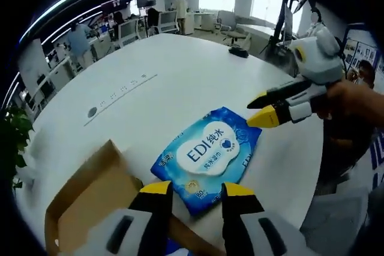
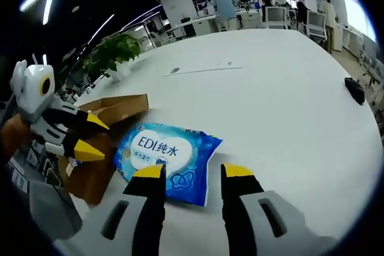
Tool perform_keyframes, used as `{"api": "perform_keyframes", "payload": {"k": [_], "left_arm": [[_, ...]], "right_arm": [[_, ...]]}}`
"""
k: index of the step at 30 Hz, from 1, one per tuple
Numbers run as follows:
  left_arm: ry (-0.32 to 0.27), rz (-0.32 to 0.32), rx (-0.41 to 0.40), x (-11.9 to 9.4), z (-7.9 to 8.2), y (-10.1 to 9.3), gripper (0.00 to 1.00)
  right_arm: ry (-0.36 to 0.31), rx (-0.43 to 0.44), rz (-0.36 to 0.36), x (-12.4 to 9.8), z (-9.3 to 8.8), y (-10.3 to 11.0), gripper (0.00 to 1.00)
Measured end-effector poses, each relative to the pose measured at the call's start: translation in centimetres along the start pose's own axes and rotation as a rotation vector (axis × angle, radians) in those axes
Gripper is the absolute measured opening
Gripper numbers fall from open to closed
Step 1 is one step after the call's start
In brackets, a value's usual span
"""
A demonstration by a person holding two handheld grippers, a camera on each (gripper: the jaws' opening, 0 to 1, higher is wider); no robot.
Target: Operate the shoe box by opening the lid, removing the specified soft item, and placing it in the target area until the item is outside and the box remains undamaged.
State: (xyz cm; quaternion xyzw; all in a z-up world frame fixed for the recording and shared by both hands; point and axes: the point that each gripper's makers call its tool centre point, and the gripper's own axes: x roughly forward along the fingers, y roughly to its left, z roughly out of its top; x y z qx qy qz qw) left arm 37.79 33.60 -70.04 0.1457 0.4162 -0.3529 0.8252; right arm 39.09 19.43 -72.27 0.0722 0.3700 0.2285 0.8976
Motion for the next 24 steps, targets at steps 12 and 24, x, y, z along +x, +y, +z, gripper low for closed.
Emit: {"api": "perform_keyframes", "payload": {"k": [12,24], "left_arm": [[-0.086,-0.012,-0.037,-3.5,0.0,0.0,0.49],[-0.101,-0.001,-0.064,-6.2,-2.5,1.8,0.61]], "right_arm": [[0.002,-0.094,-0.009,-3.4,0.0,1.7,0.51],[-0.003,-0.156,-0.015,-5.9,0.2,4.3,0.63]]}}
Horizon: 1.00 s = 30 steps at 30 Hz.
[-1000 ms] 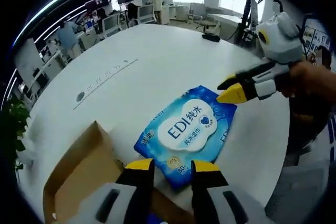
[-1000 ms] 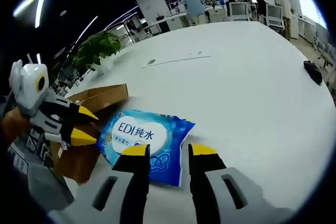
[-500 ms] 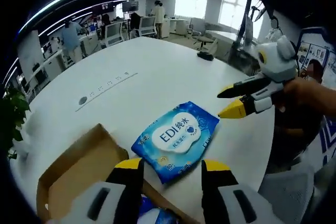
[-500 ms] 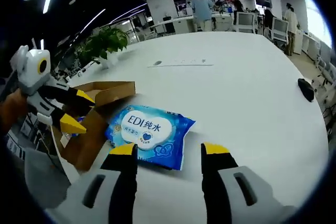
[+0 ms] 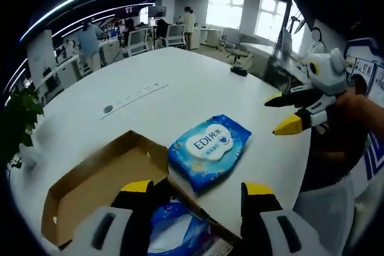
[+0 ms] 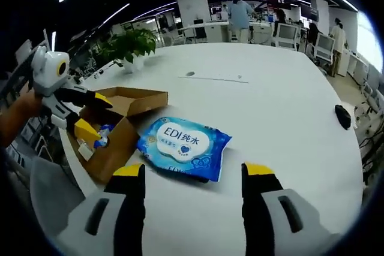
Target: Operate the shoe box by opening the lid, removing the specified soft item, and placing it in the target area until the item is outside and the box remains undamaged.
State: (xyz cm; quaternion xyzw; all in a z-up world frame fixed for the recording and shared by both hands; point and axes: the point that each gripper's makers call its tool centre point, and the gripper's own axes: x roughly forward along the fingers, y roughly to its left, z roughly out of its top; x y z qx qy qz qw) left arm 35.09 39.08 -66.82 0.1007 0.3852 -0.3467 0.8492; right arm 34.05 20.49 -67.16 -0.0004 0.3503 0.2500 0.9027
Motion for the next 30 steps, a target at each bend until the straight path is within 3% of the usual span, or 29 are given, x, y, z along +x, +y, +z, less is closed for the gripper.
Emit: {"api": "perform_keyframes", "payload": {"k": [18,30], "left_arm": [[0.006,0.054,-0.075,-4.9,-5.6,4.8,0.67],[-0.038,0.056,-0.087,-7.8,-7.0,6.0,0.76]], "right_arm": [[0.003,-0.128,0.066,-0.8,1.9,5.8,0.75],[0.014,-0.208,0.129,0.4,2.8,9.4,0.77]]}}
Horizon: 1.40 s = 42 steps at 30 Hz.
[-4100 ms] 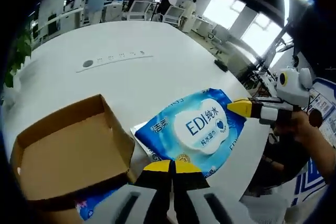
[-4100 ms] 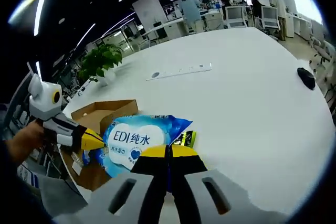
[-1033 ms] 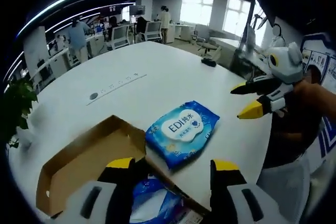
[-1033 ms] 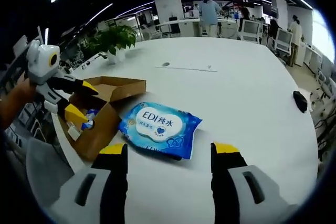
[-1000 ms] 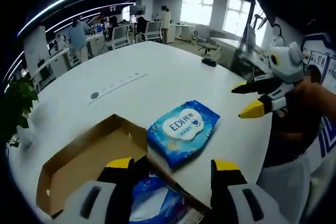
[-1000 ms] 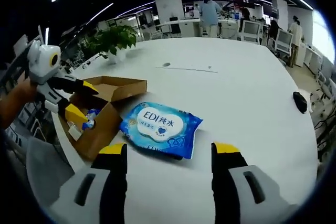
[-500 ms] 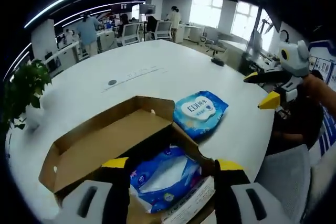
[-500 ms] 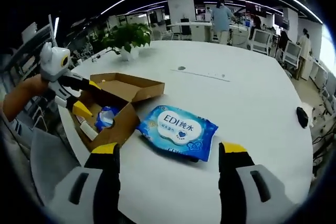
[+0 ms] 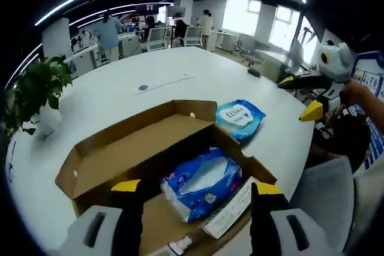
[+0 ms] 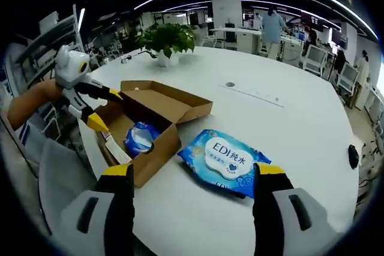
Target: Operate the shoe box by opening the lid, removing the specified soft item, and placing it in the target area until the item is outside and the box remains undamaged.
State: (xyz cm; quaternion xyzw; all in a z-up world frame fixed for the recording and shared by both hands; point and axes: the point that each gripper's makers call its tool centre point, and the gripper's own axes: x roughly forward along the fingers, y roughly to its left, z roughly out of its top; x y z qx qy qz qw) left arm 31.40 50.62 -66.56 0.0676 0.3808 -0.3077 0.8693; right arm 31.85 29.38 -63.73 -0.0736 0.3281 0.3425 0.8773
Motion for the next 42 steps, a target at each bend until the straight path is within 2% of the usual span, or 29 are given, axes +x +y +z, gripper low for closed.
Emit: {"api": "perform_keyframes", "payload": {"k": [11,18,24,26,32,36,42], "left_arm": [[-0.091,-0.028,-0.002,-2.3,-0.8,1.2,0.89],[-0.133,-0.055,-0.010,-3.2,-1.7,1.6,0.94],[-0.176,-0.082,0.005,-3.8,-1.7,1.6,0.98],[-0.192,-0.087,0.030,-3.9,-1.6,1.7,0.96],[-0.179,-0.122,0.068,-3.6,-2.2,1.5,0.80],[-0.176,-0.154,0.091,-3.1,-2.5,1.2,0.68],[-0.182,-0.201,0.133,-2.0,-2.4,0.7,0.57]], "right_arm": [[0.018,-0.088,0.049,1.7,1.2,2.3,0.77],[0.037,-0.146,0.078,2.9,1.6,3.7,0.76],[0.049,-0.184,0.105,4.2,1.9,4.9,0.74],[0.056,-0.194,0.114,4.6,1.9,5.2,0.73],[0.078,-0.235,0.143,5.9,1.9,6.4,0.69],[0.099,-0.277,0.158,6.9,1.8,6.9,0.63],[0.110,-0.314,0.172,8.1,2.0,7.4,0.57]]}}
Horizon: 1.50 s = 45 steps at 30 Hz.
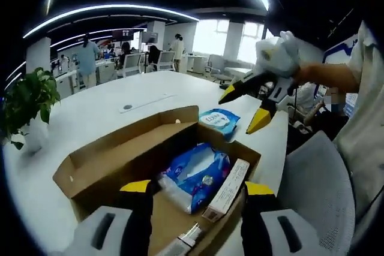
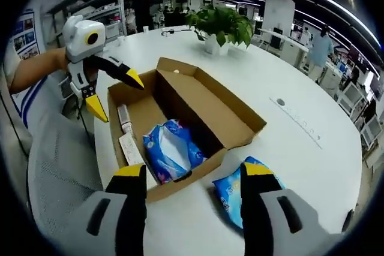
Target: Operate the shoe box by opening the lid, removing the specified soft item, and placing it in the target area until the item is outside and the box remains undamaged.
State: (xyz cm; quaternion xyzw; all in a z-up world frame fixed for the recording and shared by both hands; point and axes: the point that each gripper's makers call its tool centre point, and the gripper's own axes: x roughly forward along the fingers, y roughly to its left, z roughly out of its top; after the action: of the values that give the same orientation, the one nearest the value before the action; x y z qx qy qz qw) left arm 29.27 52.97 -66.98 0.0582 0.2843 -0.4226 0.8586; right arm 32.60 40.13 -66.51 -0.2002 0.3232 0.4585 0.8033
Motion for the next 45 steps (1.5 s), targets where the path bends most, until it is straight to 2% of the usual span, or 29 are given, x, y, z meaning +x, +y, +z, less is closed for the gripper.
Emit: {"api": "perform_keyframes", "payload": {"k": [13,20,30,36,39,45], "left_arm": [[0.025,-0.107,0.129,3.0,-0.1,0.1,0.33],[0.065,-0.160,0.160,4.4,-0.8,-0.1,0.31],[0.084,-0.238,0.245,6.4,-0.7,-1.0,0.25],[0.115,-0.299,0.289,7.5,-0.8,-2.4,0.19],[0.146,-0.315,0.329,8.1,-1.2,-3.1,0.18],[0.174,-0.329,0.343,9.3,-1.4,-3.6,0.14]], "right_arm": [[0.027,-0.071,0.010,2.7,0.4,0.0,0.43],[0.049,-0.104,0.000,4.3,0.3,-0.2,0.31],[0.079,-0.157,0.007,6.0,0.1,0.2,0.22],[0.091,-0.157,0.016,7.0,-0.1,0.4,0.17],[0.096,-0.155,0.010,7.6,-0.1,0.3,0.14],[0.100,-0.141,0.015,9.0,0.0,0.6,0.10]]}}
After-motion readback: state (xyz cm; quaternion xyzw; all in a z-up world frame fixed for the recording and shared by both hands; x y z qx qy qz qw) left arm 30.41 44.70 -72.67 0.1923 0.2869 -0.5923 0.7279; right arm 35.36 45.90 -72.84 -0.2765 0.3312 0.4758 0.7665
